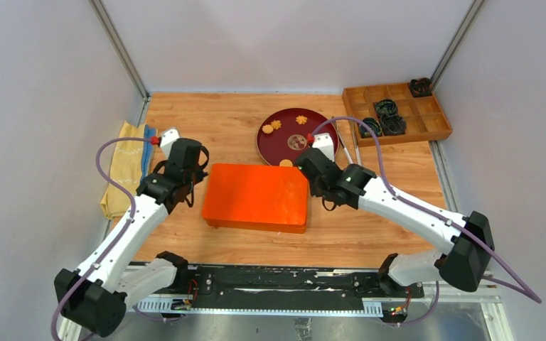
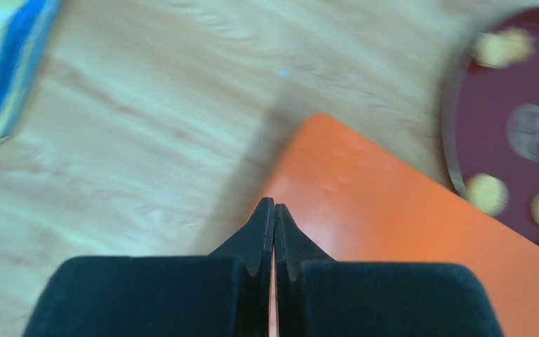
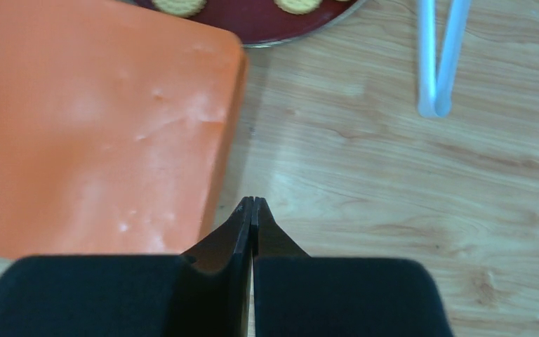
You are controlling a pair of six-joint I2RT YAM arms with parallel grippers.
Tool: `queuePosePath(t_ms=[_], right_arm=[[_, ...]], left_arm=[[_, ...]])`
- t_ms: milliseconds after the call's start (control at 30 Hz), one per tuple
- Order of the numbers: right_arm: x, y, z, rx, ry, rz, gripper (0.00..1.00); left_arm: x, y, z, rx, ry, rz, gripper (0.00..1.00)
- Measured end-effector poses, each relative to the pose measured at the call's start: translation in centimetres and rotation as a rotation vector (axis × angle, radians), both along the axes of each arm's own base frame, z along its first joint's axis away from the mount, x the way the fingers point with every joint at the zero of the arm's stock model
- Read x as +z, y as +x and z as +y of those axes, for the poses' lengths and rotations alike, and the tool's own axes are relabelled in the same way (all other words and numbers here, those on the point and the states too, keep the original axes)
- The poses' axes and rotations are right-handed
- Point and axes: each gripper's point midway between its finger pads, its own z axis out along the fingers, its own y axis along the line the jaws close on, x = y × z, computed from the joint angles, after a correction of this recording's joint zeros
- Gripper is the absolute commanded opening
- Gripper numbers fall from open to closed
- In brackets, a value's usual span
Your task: Pack the cookies
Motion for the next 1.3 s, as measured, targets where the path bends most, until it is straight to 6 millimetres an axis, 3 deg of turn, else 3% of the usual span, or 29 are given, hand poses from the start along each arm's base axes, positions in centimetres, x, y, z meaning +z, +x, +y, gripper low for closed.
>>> queuePosePath(t_ms=[100,200,300,400,633,833,1067,1300], right_arm=[[-0.8,0.2,-2.4,-0.066,-0.023,0.009,0.00],[-2.1,0.3,-5.3,-0.140,-0.057,0.039,0.00],[-3.3,0.5,-7.3,-0.200,-0.080,0.067,0.00],[-4.9,0.6,-8.2,-0.231,-0.097,0.112,0.00],[-10.2,-0.2,-5.5,-0.157,-0.051,0.269,0.00],[-11.5,-0.5,-2.2,-0.073,0.070,0.334,0.00],[-10.5,-0.6,-2.6,-0.080,0.077,0.311,0.00],[-5.8,-0.2,-2.1,-0.045,0.110,0.217,0.00]], left_arm=[[-2.6,-0.9,4.2,0.139,0.068,0.102,0.00],[-7.4,-2.8,6.6,0.214,0.170,0.290,0.00],[-11.6,-4.5,7.2,0.213,0.241,0.474,0.00],[-12.8,-4.7,6.8,0.199,0.238,0.522,0.00],[-13.6,-3.9,4.5,0.132,0.127,0.504,0.00],[-13.6,-4.1,1.8,0.041,-0.017,0.458,0.00],[-12.6,-3.8,-0.7,-0.048,-0.130,0.409,0.00],[-12.6,-3.9,-1.1,-0.062,-0.147,0.408,0.00]])
